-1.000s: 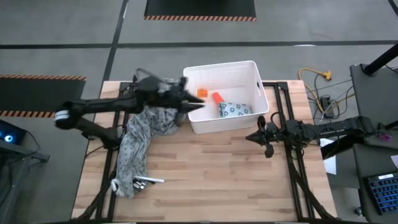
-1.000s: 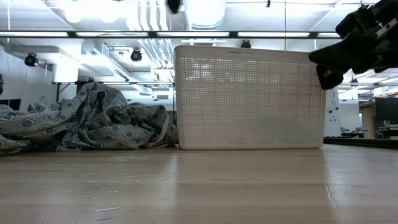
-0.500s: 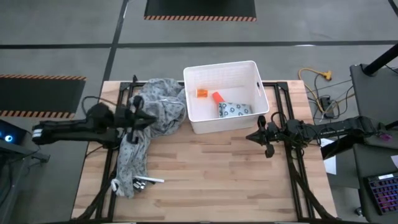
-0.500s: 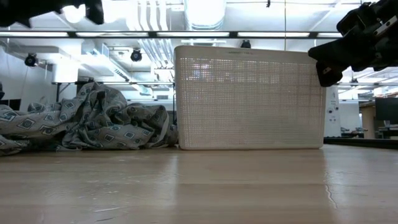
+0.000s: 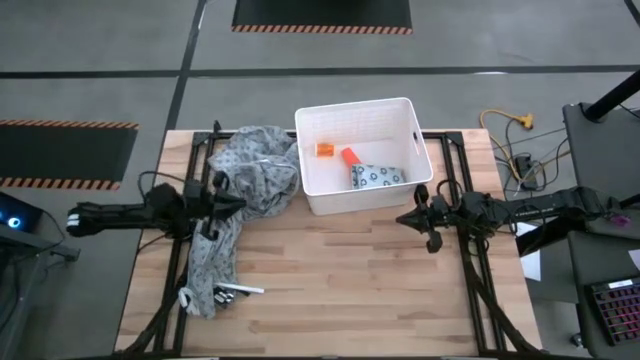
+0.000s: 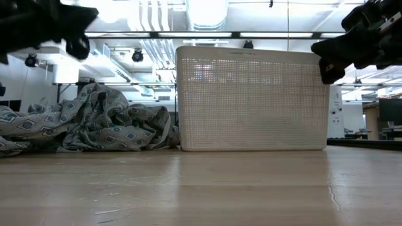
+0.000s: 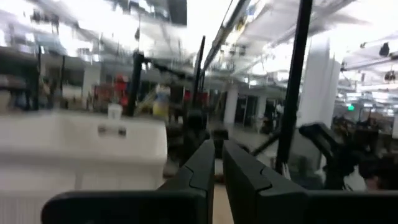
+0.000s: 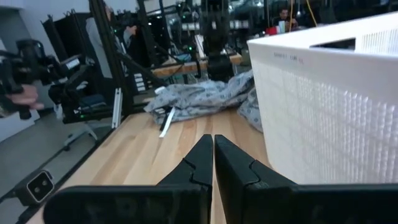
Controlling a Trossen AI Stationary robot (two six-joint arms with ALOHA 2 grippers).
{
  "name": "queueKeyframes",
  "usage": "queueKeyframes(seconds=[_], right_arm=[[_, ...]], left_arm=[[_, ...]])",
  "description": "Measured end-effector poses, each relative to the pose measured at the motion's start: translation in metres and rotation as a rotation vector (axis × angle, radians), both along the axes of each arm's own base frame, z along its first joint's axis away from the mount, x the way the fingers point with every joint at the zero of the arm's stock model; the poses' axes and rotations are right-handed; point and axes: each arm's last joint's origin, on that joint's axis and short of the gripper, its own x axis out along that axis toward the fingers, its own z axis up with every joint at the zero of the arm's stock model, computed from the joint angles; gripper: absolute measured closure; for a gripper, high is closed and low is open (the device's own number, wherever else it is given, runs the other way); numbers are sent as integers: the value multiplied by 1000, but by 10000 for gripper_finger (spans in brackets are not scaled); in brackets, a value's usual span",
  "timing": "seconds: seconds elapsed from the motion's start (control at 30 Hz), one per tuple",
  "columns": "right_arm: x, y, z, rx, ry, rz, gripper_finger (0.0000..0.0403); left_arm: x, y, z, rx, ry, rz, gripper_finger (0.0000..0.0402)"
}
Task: Pick & place medical supplies in basket/bin
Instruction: Return to Home Position
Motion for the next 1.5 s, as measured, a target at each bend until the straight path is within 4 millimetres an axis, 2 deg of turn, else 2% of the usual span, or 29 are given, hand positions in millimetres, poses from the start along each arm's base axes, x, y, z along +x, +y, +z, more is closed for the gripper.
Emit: queueKeyframes(seconds=[0.13,0.37,0.77,1.5], right_arm=[[0,0,3,-11,-33,-1,394],[0,0,7,-18,-76,-3,394],[0,0,4,-147,-50,-7,394],[0,0,3,-216,-53,-12,394]], left_arm=[[2,2,-20,-30,59,57,393],[4,2,-34,-37,194,61,401],[3,2,-36,-38,215,63,402],[4,2,-38,-39,235,66,402]])
